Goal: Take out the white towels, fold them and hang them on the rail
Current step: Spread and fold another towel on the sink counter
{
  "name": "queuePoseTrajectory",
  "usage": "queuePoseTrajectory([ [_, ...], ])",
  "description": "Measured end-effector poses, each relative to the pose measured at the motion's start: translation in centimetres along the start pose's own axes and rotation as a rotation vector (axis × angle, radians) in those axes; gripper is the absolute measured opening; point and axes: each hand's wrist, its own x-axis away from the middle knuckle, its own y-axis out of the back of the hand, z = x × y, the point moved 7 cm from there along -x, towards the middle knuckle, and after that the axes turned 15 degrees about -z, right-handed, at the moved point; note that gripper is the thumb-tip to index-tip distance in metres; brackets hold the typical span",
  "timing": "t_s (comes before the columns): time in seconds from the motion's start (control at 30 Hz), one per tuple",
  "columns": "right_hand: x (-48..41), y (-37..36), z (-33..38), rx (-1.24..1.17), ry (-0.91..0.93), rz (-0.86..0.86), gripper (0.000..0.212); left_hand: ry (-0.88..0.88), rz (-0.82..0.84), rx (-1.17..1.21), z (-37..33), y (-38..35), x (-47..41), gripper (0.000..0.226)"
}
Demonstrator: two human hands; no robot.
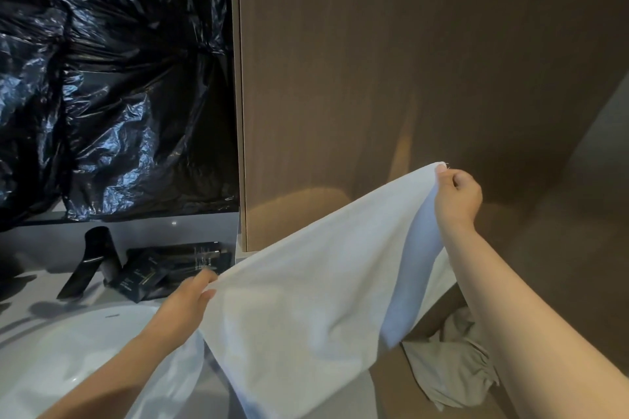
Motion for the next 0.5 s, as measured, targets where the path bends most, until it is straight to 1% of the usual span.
queuePoseTrajectory([
  [0.13,-0.4,0.1,0.5,-0.028,-0.021,-0.017,0.034,0.006,-0.129,0.036,-0.4,1.9,-2.6,0.003],
  [0.23,-0.6,0.6,0.2,-0.040,-0.045,-0.057,0.031,0.042,-0.254,0.093,-0.8,4.1,-4.8,0.008],
  [0.37,-0.7,1.3,-0.6,-0.015,-0.071,-0.105,0.029,0.074,-0.395,0.110,-1.8,7.1,-7.7,0.022],
  [0.4,-0.6,1.4,-0.8,-0.005,-0.080,-0.113,0.029,0.073,-0.397,0.080,-2.0,7.4,-8.4,0.022],
  [0.5,-0.3,1.5,-1.9,0.024,-0.128,-0.129,0.029,0.081,-0.327,-0.066,-2.0,7.3,-9.5,0.027],
])
